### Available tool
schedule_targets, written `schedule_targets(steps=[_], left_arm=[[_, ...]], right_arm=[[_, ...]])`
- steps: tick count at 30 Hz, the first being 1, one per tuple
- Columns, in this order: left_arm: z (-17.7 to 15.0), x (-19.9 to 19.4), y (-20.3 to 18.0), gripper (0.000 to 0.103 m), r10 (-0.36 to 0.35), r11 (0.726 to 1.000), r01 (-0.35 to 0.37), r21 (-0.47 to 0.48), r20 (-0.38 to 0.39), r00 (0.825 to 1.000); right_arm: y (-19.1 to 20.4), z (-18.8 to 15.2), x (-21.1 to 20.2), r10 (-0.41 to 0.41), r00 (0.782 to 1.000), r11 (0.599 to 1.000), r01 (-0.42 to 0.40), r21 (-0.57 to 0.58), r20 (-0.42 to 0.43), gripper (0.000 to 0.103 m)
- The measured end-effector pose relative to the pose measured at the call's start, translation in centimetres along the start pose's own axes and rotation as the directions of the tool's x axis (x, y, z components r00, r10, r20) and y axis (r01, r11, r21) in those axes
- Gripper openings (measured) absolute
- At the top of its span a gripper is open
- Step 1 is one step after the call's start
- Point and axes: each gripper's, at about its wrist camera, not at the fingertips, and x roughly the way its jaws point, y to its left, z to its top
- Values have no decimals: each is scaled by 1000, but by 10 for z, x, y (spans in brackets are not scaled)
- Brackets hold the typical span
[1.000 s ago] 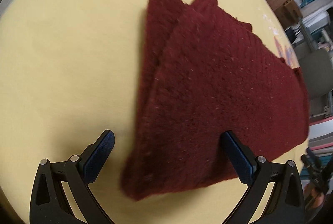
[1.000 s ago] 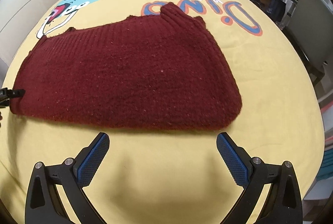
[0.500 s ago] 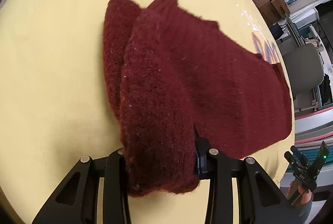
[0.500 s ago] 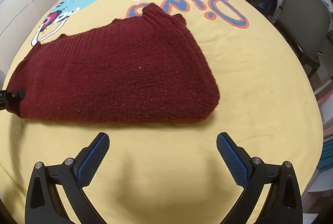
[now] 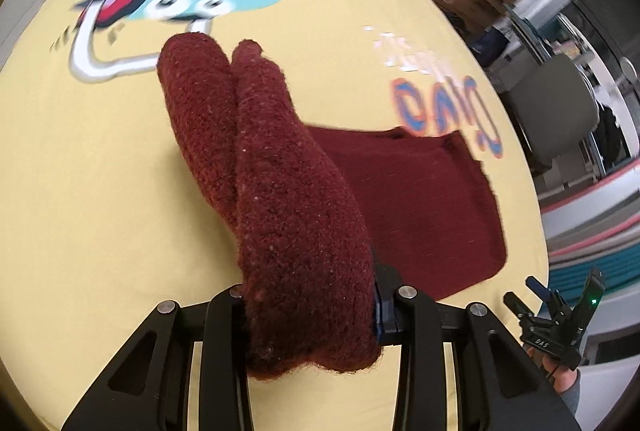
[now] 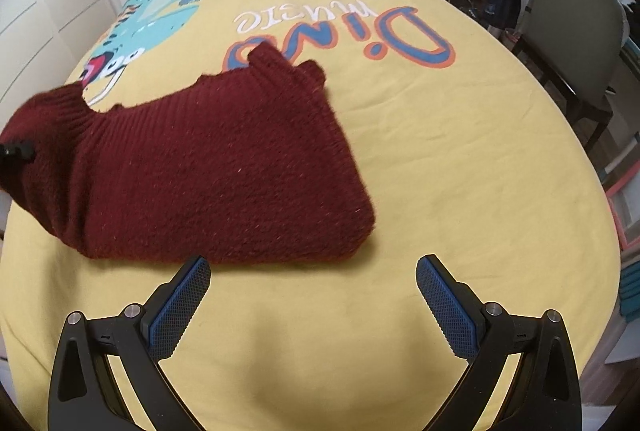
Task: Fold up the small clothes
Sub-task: 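Grasp the sweater side with the left gripper and fold it over the body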
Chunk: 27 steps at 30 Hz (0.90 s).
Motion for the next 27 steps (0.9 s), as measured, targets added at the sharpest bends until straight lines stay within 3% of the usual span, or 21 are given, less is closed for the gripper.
schedule_targets(steps=[5,11,18,26,27], left_arm=[[14,19,-67,29,-6,995,7,99,-10,1000],[18,87,-149,29,56,976,-40,214,-72,996],[-4,151,-188,30,178,953,-143,266,-110,978],[-16,172,-200,50,287,920,-248,304,-93,953],[-16,173,-201,58,295,919,-255,301,-93,951]], right_arm=[[-19,7,-12,-7,1000,1000,7,23,27,103],[-51,13,-22,-40,998,997,38,62,43,103],[-79,6,-21,-61,998,993,59,98,21,103],[-93,-11,3,-57,997,991,64,119,-56,103],[-94,-13,5,-55,997,990,62,123,-59,103]])
